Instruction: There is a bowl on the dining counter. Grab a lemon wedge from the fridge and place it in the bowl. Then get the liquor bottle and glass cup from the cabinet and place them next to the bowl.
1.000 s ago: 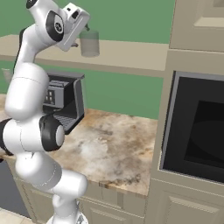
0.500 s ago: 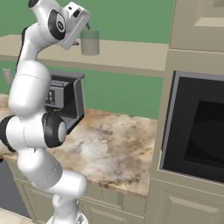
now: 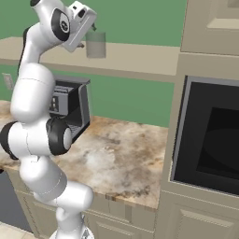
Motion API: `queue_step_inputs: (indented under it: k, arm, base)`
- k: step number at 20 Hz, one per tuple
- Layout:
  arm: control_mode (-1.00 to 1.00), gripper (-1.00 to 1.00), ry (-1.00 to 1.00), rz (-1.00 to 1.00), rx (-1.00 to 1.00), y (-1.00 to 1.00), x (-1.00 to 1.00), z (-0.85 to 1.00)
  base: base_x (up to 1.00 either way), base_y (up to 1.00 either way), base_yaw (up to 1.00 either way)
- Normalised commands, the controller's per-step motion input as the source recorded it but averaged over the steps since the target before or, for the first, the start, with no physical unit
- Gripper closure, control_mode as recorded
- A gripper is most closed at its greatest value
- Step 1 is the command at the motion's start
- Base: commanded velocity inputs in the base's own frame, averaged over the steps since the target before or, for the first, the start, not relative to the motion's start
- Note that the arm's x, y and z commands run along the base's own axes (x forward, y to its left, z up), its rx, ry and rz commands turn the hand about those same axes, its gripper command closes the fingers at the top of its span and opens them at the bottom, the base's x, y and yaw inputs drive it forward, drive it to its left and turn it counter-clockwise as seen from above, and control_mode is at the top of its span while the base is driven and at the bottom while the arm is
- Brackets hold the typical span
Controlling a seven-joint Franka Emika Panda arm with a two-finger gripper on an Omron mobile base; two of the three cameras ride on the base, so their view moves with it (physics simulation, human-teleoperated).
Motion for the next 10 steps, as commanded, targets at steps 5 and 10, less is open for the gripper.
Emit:
queue_step_inputs:
  k: [5, 10]
  arm:
    - [-1.0, -1.0, 0.0, 0.0, 0.0, 0.0, 0.0, -0.11]
    - [-1.0, -1.0, 0.0, 0.0, 0.0, -0.04, 0.09, -0.01]
  base:
    - [0.0, 0.0, 0.0]
    - [0.0, 0.0, 0.0]
